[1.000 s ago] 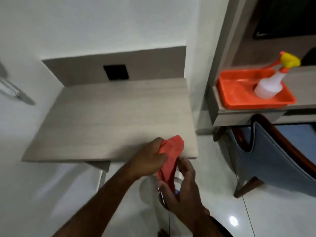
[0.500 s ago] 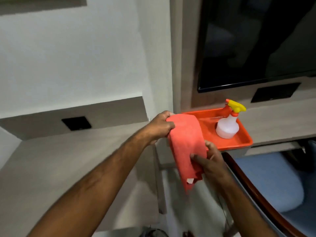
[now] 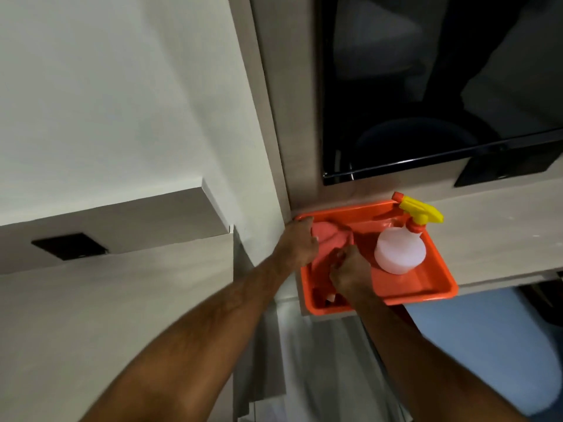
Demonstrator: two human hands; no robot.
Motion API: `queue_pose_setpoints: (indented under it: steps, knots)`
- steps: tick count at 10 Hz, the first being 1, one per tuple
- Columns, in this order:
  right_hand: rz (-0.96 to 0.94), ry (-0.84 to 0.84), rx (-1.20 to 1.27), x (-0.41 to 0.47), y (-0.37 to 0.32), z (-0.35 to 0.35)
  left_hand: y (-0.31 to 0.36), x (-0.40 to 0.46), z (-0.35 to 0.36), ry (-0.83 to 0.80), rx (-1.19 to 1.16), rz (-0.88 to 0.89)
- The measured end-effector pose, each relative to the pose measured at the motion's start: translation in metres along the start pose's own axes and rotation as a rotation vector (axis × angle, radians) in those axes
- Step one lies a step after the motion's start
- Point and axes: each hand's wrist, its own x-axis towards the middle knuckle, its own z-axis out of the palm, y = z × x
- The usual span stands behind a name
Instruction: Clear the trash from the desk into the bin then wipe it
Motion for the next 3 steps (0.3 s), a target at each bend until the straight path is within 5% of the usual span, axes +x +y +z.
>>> queue_pose_setpoints:
  steps: [2, 3]
  knots:
    - [0.011, 0.029, -0.489, -0.004, -0.005, 0.007, -0.063, -0.055, -0.018, 0.137, 0.109, 0.085]
    - [-0.136, 0.296, -0.658, -0.024, -0.029, 0.012, -0.1, -0.091, -0.049, 0.28, 0.208, 0.037]
